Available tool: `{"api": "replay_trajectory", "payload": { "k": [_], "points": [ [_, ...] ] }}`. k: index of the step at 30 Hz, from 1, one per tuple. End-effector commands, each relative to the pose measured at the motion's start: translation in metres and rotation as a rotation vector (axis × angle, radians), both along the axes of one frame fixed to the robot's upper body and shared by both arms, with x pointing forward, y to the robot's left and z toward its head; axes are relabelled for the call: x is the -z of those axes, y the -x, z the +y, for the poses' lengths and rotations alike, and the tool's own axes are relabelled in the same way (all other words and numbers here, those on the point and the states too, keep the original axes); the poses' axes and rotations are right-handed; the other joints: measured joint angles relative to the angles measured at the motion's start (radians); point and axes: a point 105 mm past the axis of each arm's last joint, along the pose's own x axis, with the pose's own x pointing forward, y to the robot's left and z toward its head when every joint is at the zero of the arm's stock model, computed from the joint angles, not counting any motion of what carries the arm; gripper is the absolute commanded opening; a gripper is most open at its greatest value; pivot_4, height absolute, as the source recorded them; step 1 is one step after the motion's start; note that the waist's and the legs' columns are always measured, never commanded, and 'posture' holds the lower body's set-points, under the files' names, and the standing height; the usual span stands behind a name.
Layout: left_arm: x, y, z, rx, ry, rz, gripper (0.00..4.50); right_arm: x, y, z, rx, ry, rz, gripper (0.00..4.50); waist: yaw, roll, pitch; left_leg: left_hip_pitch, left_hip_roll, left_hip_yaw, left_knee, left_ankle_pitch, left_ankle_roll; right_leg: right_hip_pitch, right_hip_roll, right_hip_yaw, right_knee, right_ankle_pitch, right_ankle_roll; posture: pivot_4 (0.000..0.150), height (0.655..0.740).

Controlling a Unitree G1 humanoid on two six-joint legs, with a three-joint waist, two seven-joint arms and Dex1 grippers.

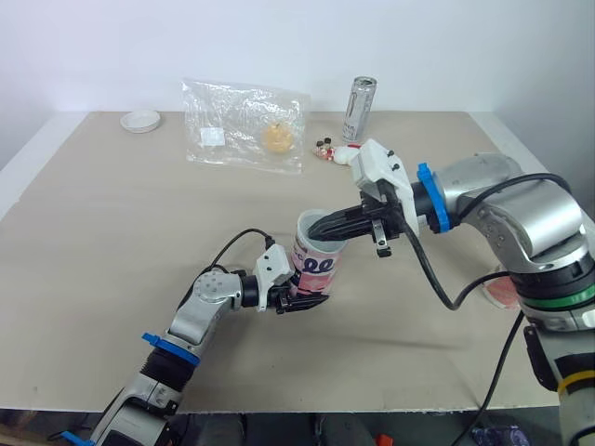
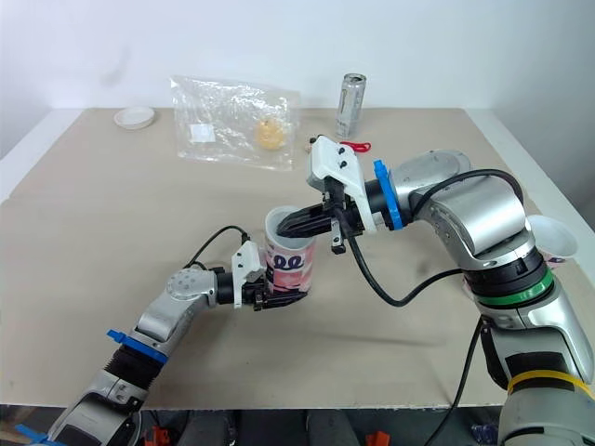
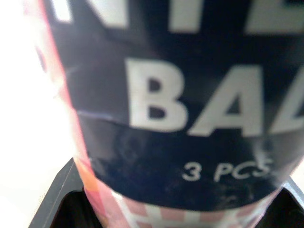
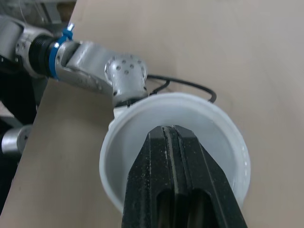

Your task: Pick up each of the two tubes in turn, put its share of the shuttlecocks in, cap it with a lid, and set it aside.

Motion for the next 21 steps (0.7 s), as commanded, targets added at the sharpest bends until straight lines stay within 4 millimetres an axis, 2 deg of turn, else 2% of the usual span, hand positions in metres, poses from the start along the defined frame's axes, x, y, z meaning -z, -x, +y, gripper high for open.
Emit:
{"api": "replay_trajectory", "payload": {
  "k": [1, 16, 18, 21],
  "points": [
    [0.015, 0.0, 0.006, -0.027, -0.032, 0.049, 2.9, 0.01, 0.0, -0.001, 0.008, 0.083, 0.032, 0.04, 0.0, 0.0, 0.0, 0.0, 0.0, 0.0, 0.0, 0.0, 0.0, 0.0, 0.0, 0.0, 0.0, 0.0, 0.0, 0.15, 0.74],
    [0.014, 0.001, 0.007, -0.035, -0.021, 0.041, 2.9, 0.026, -0.008, 0.004, 0.062, 0.163, 0.136, 0.04, -0.002, 0.0, -0.008, 0.001, 0.0, 0.0, -0.001, 0.0, 0.0, 0.0, 0.0, 0.0, 0.0, 0.0, -0.001, 0.15, 0.74],
    [0.013, 0.001, 0.007, -0.038, -0.019, 0.039, 2.9, 0.019, -0.009, 0.006, 0.05, 0.117, 0.147, 0.04, -0.004, 0.0, -0.008, 0.001, 0.0, 0.0, -0.001, 0.0, 0.0, 0.0, 0.0, 0.0, 0.0, 0.0, -0.001, 0.15, 0.74],
    [0.013, 0.001, 0.009, -0.038, -0.023, 0.038, 2.9, -0.006, -0.011, 0.002, 0.036, -0.014, 0.153, 0.04, -0.007, 0.0, -0.008, 0.002, 0.0, 0.0, -0.001, 0.0, 0.0, 0.0, 0.0, 0.0, 0.0, 0.0, -0.001, 0.15, 0.74]
  ]
}}
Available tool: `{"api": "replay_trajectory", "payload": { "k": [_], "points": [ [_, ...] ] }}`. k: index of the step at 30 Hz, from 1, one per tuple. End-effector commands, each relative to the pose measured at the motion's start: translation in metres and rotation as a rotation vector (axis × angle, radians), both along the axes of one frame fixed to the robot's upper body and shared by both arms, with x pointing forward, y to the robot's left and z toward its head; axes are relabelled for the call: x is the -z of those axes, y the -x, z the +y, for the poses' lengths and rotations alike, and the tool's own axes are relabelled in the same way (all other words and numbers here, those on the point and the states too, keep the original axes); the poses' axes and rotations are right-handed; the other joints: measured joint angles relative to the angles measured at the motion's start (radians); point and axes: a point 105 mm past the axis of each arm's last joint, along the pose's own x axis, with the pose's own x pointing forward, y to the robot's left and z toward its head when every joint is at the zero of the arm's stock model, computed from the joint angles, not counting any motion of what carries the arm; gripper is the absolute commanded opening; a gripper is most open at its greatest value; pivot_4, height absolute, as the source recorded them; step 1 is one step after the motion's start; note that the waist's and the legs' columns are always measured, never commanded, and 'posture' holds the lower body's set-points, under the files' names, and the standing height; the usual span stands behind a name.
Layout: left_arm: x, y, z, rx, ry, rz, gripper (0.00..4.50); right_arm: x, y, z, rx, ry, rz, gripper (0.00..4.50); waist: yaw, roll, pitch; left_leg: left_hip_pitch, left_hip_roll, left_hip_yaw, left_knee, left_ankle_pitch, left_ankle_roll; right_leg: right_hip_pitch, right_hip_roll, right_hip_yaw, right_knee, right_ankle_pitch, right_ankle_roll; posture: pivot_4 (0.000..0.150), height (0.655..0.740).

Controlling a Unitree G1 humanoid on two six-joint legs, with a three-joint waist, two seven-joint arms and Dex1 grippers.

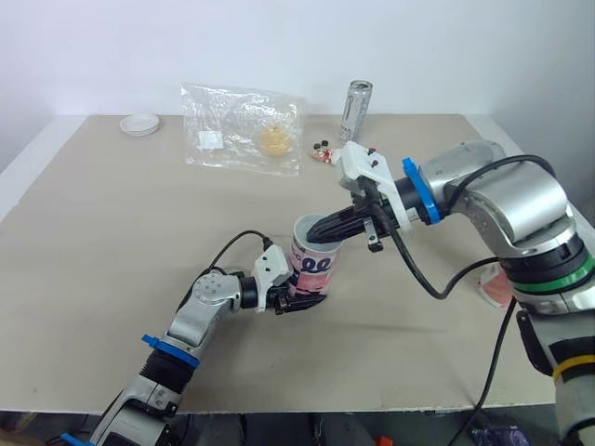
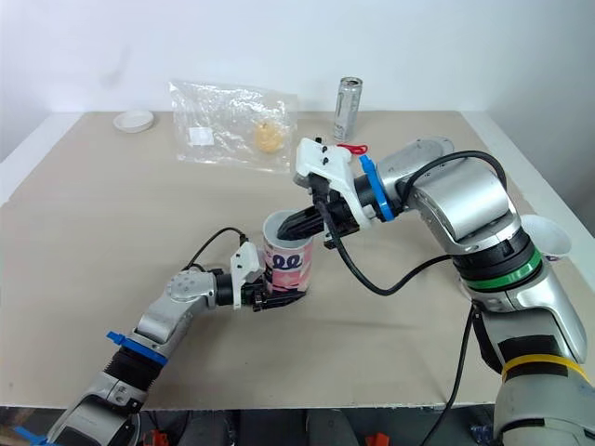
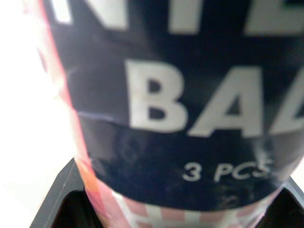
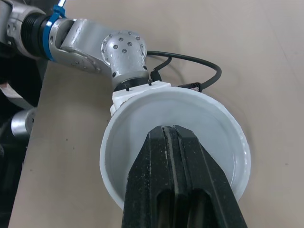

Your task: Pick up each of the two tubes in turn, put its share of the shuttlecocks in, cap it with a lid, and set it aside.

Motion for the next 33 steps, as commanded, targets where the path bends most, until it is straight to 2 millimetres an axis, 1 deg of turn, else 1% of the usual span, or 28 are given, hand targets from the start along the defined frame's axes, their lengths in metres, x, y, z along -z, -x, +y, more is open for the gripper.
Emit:
{"api": "replay_trajectory", "payload": {
  "k": [1, 2, 5, 8, 9, 11, 13, 15, 16, 17, 18, 19, 20, 21, 22, 23, 24, 25, 26, 30, 33],
  "points": [
    [0.011, 0.002, 0.006, -0.01, -0.031, 0.028, 2.9, -0.016, -0.004, -0.007, 0.013, -0.113, 0.033, 0.04, 0.0, 0.0, 0.0, 0.0, 0.0, 0.0, 0.0, 0.0, 0.0, 0.0, 0.0, 0.0, 0.0, 0.0, 0.0, 0.15, 0.74],
    [0.011, 0.002, 0.007, -0.011, -0.032, 0.028, 2.9, -0.02, -0.004, -0.009, 0.017, -0.137, 0.029, 0.04, 0.0, 0.0, 0.0, 0.0, 0.0, 0.0, 0.0, 0.0, 0.0, 0.0, 0.0, 0.0, 0.0, 0.0, 0.0, 0.15, 0.74],
    [0.011, 0.002, 0.01, -0.011, -0.04, 0.021, 2.9, -0.044, -0.005, -0.035, 0.085, -0.284, 0.024, 0.04, 0.003, 0.0, 0.001, -0.002, 0.0, 0.0, 0.0, 0.0, 0.0, -0.001, 0.0, 0.0, 0.0, 0.0, 0.001, 0.15, 0.74],
    [0.01, 0.001, 0.011, -0.009, -0.044, 0.018, 2.9, -0.053, -0.001, -0.052, 0.123, -0.382, 0.003, 0.04, 0.007, 0.0, 0.001, -0.003, -0.001, -0.001, -0.001, -0.001, 0.0, -0.001, -0.001, 0.0, -0.001, -0.002, 0.001, 0.15, 0.74],
    [0.01, 0.001, 0.011, -0.008, -0.044, 0.017, 2.9, -0.053, 0.002, -0.06, 0.143, -0.417, 0.002, 0.04, 0.007, -0.001, 0.001, -0.003, -0.001, -0.001, -0.001, -0.001, 0.0, -0.001, -0.001, 0.0, -0.001, -0.003, 0.001, 0.15, 0.74],
    [0.009, 0.0, 0.012, -0.006, -0.045, 0.014, 2.9, -0.051, 0.008, -0.069, 0.17, -0.489, -0.038, 0.04, 0.007, -0.001, 0.001, -0.002, -0.001, -0.001, -0.003, -0.001, 0.0, -0.001, 0.0, -0.001, -0.001, -0.004, 0.0, 0.15, 0.74],
    [0.007, 0.0, 0.013, -0.005, -0.041, 0.011, 2.9, -0.046, 0.009, -0.072, 0.223, -0.568, -0.101, 0.04, 0.005, -0.001, 0.0, -0.002, -0.001, -0.002, -0.003, -0.001, 0.0, -0.001, 0.0, -0.001, 0.0, -0.004, 0.0, 0.15, 0.74],
    [0.005, -0.001, 0.013, -0.008, -0.034, 0.005, 2.9, -0.034, 0.009, -0.074, 0.281, -0.583, -0.172, 0.04, 0.002, 0.0, 0.001, -0.002, -0.001, -0.002, -0.003, -0.001, 0.0, -0.001, 0.0, -0.001, 0.0, -0.004, 0.0, 0.15, 0.74],
    [0.004, -0.001, 0.014, -0.008, -0.028, 0.006, 3.65, -0.027, 0.012, -0.074, 0.286, -0.583, -0.2, 0.67, 0.002, 0.0, 0.001, -0.002, -0.001, -0.002, -0.003, -0.001, 0.0, -0.001, 0.0, -0.001, 0.0, -0.004, 0.0, 0.15, 0.74],
    [0.004, -0.001, 0.014, -0.007, -0.026, 0.006, 3.79, -0.02, 0.014, -0.074, 0.299, -0.574, -0.214, 0.86, 0.002, 0.0, 0.001, -0.002, -0.001, -0.002, -0.003, -0.001, 0.0, -0.001, 0.0, -0.001, 0.0, -0.003, 0.001, 0.15, 0.74],
    [0.003, -0.001, 0.014, -0.004, -0.022, 0.0, 4.17, -0.011, 0.016, -0.074, 0.304, -0.562, -0.222, 1.2, 0.002, 0.0, 0.001, -0.002, -0.001, -0.002, -0.002, -0.001, 0.0, 0.0, 0.0, -0.001, 0.0, -0.003, 0.001, 0.15, 0.74],
    [0.002, -0.002, 0.015, -0.004, -0.019, -0.01, 4.5, -0.003, 0.02, -0.073, 0.299, -0.553, -0.229, 1.82, 0.002, 0.0, 0.001, -0.002, -0.001, -0.002, -0.002, -0.001, 0.0, 0.0, 0.0, -0.001, 0.0, -0.003, 0.001, 0.15, 0.74],
    [0.001, -0.002, 0.015, -0.006, -0.014, -0.017, 4.5, 0.005, 0.023, -0.073, 0.302, -0.543, -0.229, 2.15, 0.002, 0.0, 0.001, -0.002, -0.001, -0.001, -0.001, -0.001, 0.0, 0.0, 0.0, -0.001, 0.0, -0.003, 0.001, 0.15, 0.74],
    [-0.001, -0.002, 0.016, -0.007, -0.011, -0.022, 4.5, 0.014, 0.024, -0.074, 0.311, -0.535, -0.232, 2.61, 0.002, 0.0, 0.001, -0.002, -0.001, -0.001, -0.001, -0.001, 0.0, 0.0, 0.0, -0.001, 0.0, -0.002, 0.002, 0.15, 0.74],
    [-0.002, -0.003, 0.017, -0.009, -0.009, -0.025, 4.5, 0.021, 0.025, -0.075, 0.319, -0.533, -0.227, 3.17, 0.003, 0.0, 0.001, -0.002, -0.001, -0.001, -0.001, -0.001, 0.0, 0.0, 0.0, -0.001, 0.0, -0.002, 0.002, 0.15, 0.74],
    [-0.003, -0.004, 0.018, -0.01, -0.005, -0.028, 4.5, 0.029, 0.026, -0.076, 0.333, -0.525, -0.223, 3.39, 0.002, 0.0, 0.001, -0.002, -0.001, -0.002, -0.001, -0.001, 0.0, 0.0, 0.0, -0.001, 0.0, -0.003, 0.001, 0.15, 0.74],
    [-0.004, -0.004, 0.019, -0.01, -0.004, -0.03, 4.5, 0.036, 0.026, -0.078, 0.345, -0.523, -0.215, 3.88, 0.002, 0.0, 0.001, -0.002, -0.001, -0.002, -0.001, -0.001, 0.0, 0.0, 0.0, -0.001, 0.0, -0.003, 0.002, 0.15, 0.74],
    [-0.004, -0.005, 0.02, -0.01, -0.004, -0.036, 4.5, 0.042, 0.027, -0.079, 0.355, -0.525, -0.205, 4.29, 0.002, 0.0, 0.001, -0.002, -0.001, -0.001, -0.001, -0.001, 0.0, 0.0, 0.0, -0.001, 0.0, -0.003, 0.001, 0.15, 0.74],
    [-0.005, -0.005, 0.021, -0.008, -0.005, -0.042, 4.5, 0.048, 0.027, -0.08, 0.363, -0.52, -0.193, 4.4, 0.002, 0.0, 0.001, -0.002, -0.001, -0.001, -0.001, -0.001, 0.0, 0.0, 0.0, -0.001, 0.0, -0.003, 0.001, 0.15, 0.74],
    [-0.012, -0.001, 0.027, 0.011, 0.003, -0.073, 4.5, 0.081, 0.032, -0.078, 0.356, -0.475, -0.137, 4.4, 0.002, -0.001, 0.001, -0.002, -0.001, -0.001, -0.001, -0.001, 0.0, 0.0, 0.0, -0.001, 0.0, -0.003, 0.001, 0.15, 0.74],
    [-0.014, 0.003, 0.031, 0.035, -0.013, -0.096, 4.5, 0.099, 0.033, -0.076, 0.335, -0.442, -0.116, 4.4, 0.001, -0.001, 0.001, -0.002, -0.001, -0.002, -0.002, -0.001, 0.0, 0.0, 0.0, -0.001, 0.0, -0.003, 0.001, 0.15, 0.74]
  ]
}}
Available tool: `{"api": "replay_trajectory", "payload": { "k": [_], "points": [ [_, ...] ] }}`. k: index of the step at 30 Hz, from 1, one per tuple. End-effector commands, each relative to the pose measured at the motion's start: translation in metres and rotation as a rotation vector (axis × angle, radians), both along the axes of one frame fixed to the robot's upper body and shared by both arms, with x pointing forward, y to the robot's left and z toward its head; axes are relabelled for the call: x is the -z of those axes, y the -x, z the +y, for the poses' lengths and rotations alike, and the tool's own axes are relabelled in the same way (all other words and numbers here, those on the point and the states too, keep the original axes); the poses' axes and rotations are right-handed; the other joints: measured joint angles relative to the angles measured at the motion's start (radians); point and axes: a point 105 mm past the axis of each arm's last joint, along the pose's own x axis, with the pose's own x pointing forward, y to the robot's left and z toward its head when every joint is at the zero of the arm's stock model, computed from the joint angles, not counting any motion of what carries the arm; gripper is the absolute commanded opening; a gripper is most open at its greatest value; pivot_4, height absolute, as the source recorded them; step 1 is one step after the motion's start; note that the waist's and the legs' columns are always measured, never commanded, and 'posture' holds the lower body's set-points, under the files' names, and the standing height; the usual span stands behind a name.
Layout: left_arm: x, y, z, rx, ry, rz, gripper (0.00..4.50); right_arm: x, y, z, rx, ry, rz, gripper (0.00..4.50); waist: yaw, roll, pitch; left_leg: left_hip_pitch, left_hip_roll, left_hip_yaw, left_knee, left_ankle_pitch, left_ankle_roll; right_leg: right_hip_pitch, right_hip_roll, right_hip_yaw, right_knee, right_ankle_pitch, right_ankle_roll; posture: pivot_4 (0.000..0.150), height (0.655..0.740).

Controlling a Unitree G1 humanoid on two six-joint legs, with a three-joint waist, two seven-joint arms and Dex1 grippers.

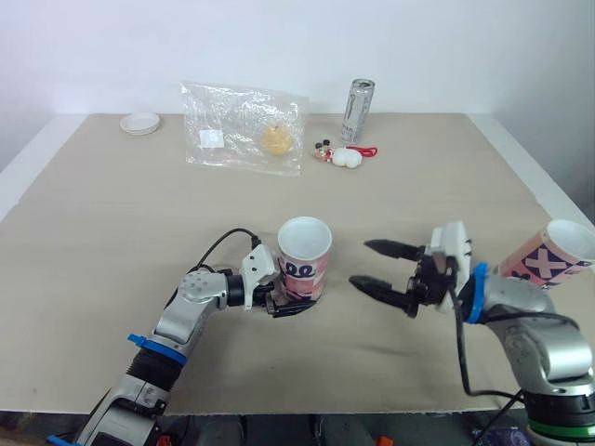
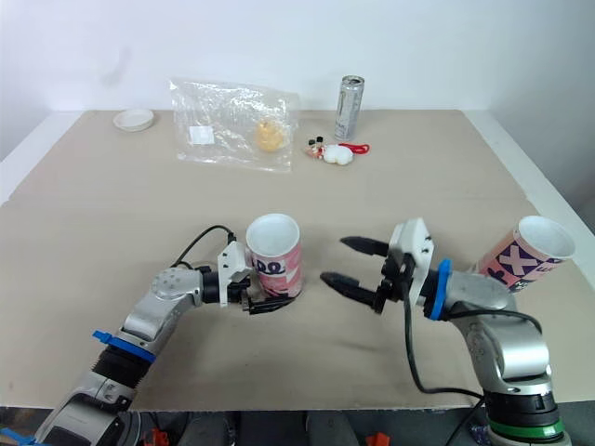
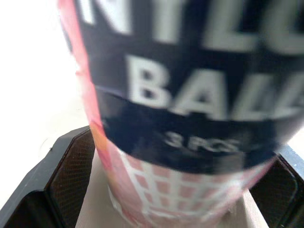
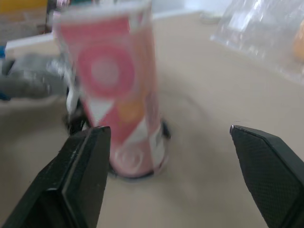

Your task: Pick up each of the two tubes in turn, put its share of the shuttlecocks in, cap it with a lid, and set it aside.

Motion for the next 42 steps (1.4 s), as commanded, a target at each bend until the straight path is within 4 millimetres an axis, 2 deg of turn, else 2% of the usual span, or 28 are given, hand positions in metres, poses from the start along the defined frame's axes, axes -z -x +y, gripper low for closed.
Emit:
{"api": "replay_trajectory", "payload": {
  "k": [1, 4, 14, 24, 42],
  "points": [
    [-0.011, 0.006, 0.007, 0.032, 0.001, -0.067, 4.5, 0.01, 0.001, 0.005, -0.051, 0.044, -0.028, 4.4, 0.0, 0.0, 0.0, 0.0, 0.0, 0.0, 0.0, 0.0, 0.0, 0.0, 0.0, 0.0, 0.0, 0.0, 0.0, 0.15, 0.74],
    [-0.014, 0.009, 0.013, 0.03, 0.0, -0.075, 4.5, 0.022, -0.002, 0.012, -0.092, 0.078, -0.037, 4.4, 0.0, -0.001, 0.001, 0.0, 0.0, 0.0, 0.0, 0.0, 0.0, 0.0, 0.0, 0.0, 0.0, 0.0, 0.0, 0.15, 0.74],
    [-0.02, 0.018, 0.036, -0.035, 0.019, -0.079, 4.5, 0.037, -0.016, 0.037, -0.183, 0.104, -0.085, 4.4, 0.007, -0.002, 0.002, 0.0, 0.0, 0.0, -0.001, 0.0, -0.001, 0.0, 0.0, 0.0, 0.0, -0.001, -0.001, 0.15, 0.74],
    [-0.022, 0.033, 0.053, -0.066, 0.012, -0.071, 4.5, 0.042, -0.025, 0.051, -0.228, 0.098, -0.097, 4.4, 0.008, -0.003, 0.002, 0.0, 0.0, 0.0, -0.001, 0.0, -0.001, 0.0, 0.0, 0.0, 0.0, -0.001, -0.001, 0.15, 0.74],
    [-0.024, 0.042, 0.055, -0.049, 0.017, -0.058, 4.5, 0.044, -0.029, 0.083, -0.351, 0.073, -0.121, 4.4, 0.007, -0.003, 0.002, 0.0, 0.001, 0.0, -0.001, 0.0, -0.001, 0.0, 0.0, -0.001, 0.0, 0.0, -0.001, 0.15, 0.74]
  ]
}}
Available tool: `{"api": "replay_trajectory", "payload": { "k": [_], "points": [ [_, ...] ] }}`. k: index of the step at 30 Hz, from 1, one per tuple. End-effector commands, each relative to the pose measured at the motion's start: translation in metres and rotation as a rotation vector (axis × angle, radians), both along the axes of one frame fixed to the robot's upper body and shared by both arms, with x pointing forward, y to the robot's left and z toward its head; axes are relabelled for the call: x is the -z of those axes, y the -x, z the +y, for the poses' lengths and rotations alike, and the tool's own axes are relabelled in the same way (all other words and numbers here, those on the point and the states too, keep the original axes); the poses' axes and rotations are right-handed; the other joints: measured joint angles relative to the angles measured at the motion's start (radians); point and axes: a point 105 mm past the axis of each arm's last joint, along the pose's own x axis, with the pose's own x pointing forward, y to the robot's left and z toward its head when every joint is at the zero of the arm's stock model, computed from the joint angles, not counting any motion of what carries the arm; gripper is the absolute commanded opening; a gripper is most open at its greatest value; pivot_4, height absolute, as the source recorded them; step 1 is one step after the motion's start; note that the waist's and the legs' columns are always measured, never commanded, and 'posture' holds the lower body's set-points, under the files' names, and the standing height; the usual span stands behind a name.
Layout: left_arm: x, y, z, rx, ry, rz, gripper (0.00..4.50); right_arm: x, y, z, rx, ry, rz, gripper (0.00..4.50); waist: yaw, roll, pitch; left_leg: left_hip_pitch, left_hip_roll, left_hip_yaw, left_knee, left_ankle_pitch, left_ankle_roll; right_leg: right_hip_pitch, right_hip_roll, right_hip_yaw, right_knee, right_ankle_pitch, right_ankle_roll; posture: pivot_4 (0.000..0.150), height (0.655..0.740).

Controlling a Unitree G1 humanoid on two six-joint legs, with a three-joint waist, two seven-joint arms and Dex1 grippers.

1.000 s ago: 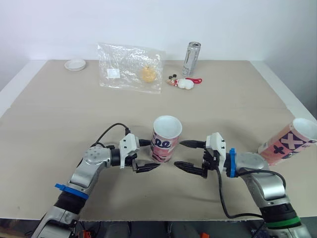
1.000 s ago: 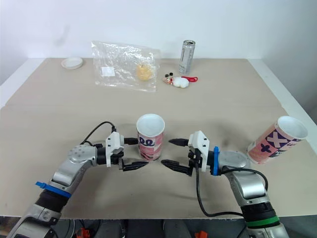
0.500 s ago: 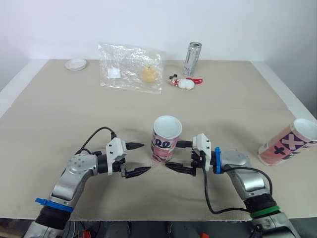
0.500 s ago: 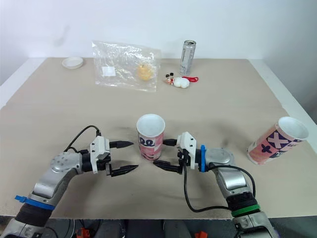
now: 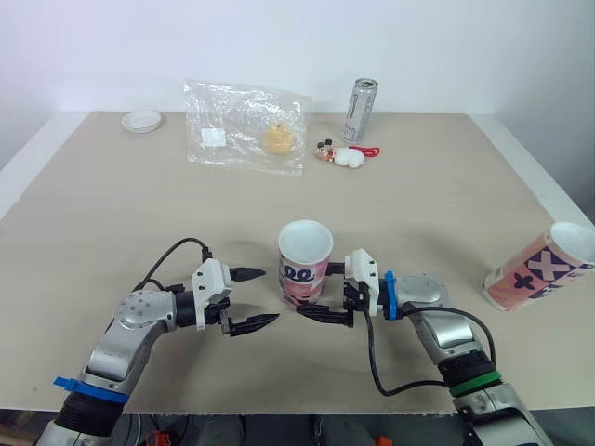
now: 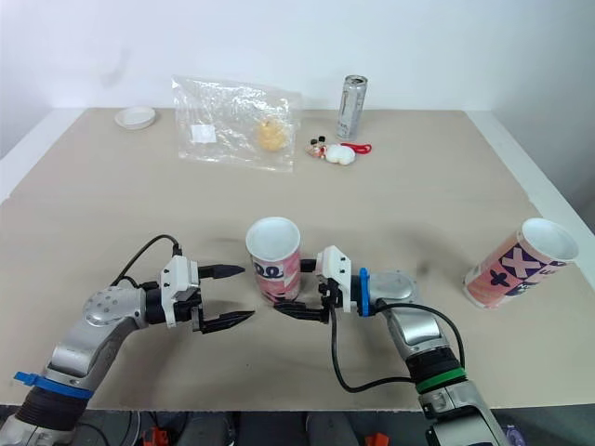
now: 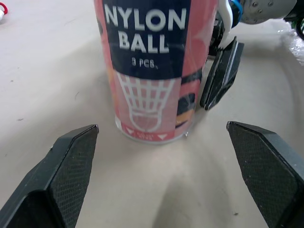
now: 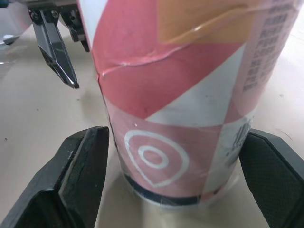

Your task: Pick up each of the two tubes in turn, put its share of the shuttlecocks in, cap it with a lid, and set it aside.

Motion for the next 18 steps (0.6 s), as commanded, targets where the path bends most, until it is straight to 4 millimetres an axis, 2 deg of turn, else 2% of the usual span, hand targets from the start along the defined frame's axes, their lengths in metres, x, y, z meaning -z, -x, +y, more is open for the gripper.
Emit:
{"api": "replay_trajectory", "payload": {
  "k": [1, 18],
  "points": [
    [-0.01, 0.003, 0.0, 0.014, 0.011, -0.036, 4.5, -0.008, -0.001, 0.009, -0.039, -0.021, -0.035, 4.4, 0.0, 0.0, 0.0, 0.0, 0.0, 0.0, 0.0, 0.0, 0.0, 0.0, 0.0, 0.0, 0.0, 0.0, 0.0, 0.15, 0.74],
    [-0.009, 0.004, 0.001, 0.004, 0.007, -0.051, 4.5, 0.0, -0.004, 0.037, -0.076, -0.058, -0.009, 4.4, 0.0, 0.0, 0.0, 0.0, 0.0, 0.0, 0.0, 0.0, 0.0, 0.0, 0.0, 0.0, 0.0, 0.0, 0.0, 0.15, 0.74]
  ]
}}
